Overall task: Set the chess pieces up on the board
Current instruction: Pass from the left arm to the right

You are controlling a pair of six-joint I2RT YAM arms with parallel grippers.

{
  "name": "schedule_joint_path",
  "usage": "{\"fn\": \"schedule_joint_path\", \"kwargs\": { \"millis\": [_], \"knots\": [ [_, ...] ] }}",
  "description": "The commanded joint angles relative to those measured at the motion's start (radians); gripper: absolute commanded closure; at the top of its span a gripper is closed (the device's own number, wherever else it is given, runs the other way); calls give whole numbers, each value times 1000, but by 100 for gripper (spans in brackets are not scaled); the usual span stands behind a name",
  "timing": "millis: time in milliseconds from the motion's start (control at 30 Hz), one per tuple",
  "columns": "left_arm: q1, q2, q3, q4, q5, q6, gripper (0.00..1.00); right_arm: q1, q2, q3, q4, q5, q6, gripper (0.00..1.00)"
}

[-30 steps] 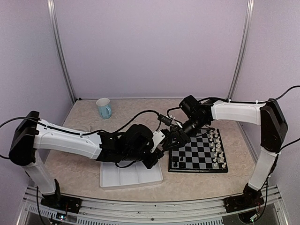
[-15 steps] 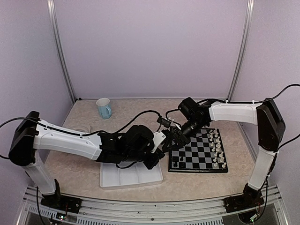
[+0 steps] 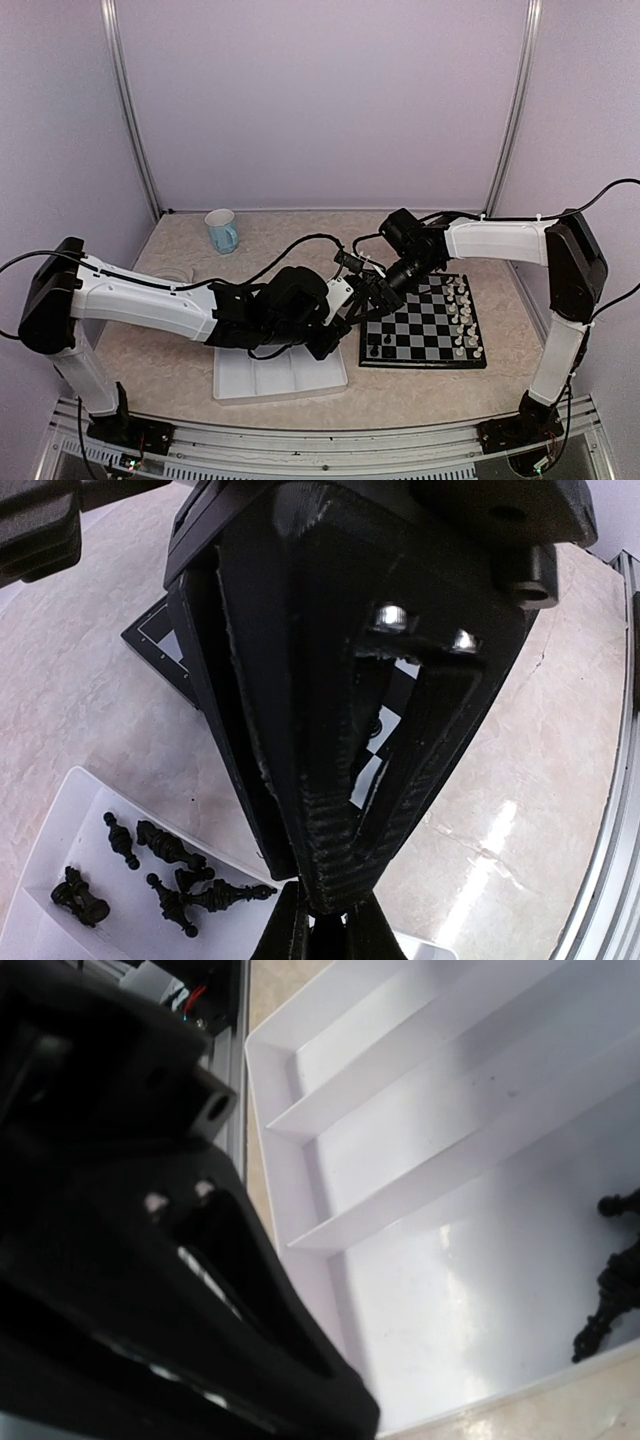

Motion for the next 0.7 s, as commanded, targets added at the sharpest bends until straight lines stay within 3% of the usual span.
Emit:
{"fn": "schedule_joint_path", "kwargs": {
  "millis": [0,167,300,433,667],
  "knots": [
    [-7,-26,-3,24,-19,-1,95,6,6,-2,0,-24,-12,89],
    [-7,-26,-5,25,-35,-3,55,4,0,19,5,12,-11,94],
    [-10,-38,-18,15,-63,-4,35,-8,-28,36,7,126,-22,95],
    [-9,-95,-52,18,-68,-16,26,-13,-75,21,18,293,-51,96],
    [15,-193,-120,25,-56,-71,21,-14,-172,-66,51,559,-106,97]
  ]
}}
